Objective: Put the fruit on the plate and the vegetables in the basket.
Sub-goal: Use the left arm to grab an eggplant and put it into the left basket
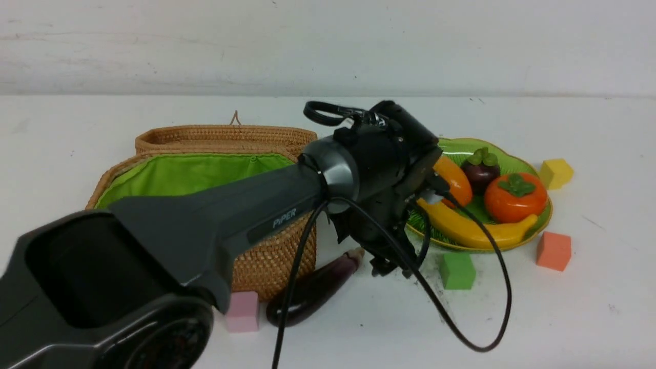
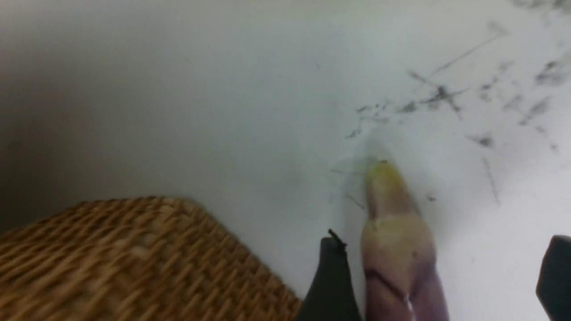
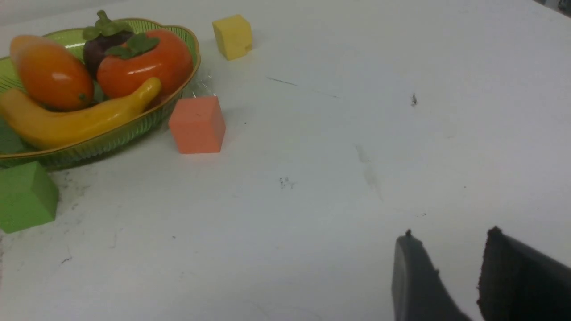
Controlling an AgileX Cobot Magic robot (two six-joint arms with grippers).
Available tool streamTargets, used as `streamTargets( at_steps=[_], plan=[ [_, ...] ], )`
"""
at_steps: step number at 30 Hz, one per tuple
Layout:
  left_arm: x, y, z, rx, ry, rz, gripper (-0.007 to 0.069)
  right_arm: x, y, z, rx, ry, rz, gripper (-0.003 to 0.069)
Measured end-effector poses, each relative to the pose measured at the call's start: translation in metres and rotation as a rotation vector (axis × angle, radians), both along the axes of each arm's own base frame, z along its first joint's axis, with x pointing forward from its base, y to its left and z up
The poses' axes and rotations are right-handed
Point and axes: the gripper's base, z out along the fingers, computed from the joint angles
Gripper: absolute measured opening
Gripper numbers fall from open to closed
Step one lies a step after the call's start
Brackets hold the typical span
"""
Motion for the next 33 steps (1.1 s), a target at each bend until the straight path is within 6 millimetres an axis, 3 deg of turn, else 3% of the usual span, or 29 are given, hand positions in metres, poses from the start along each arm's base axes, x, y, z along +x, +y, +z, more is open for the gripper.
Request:
streamTargets(
  at_steps=[13,23,29,33],
  plan=[
    [0.003,-0.004,-0.017,-0.005,0.006,0.006,0.0561,0.000,0.000,0.000,0.000,0.000,0.000,0.0238],
    [0.001,0.002,-0.018,0.060,0.028,0.017,0.0549,0.000,0.000,0.000,0.000,0.000,0.000,0.0238],
    [-0.002,0.000,-0.019,0.037,0.065,0.029,0.0439,0.000,0.000,0.000,0.000,0.000,0.000,0.0238],
    [-0.005,-0.002,-0.020,0.017,0.102,0.040,0.0248,0.000,0.000,0.000,0.000,0.000,0.000,0.0238]
  ],
)
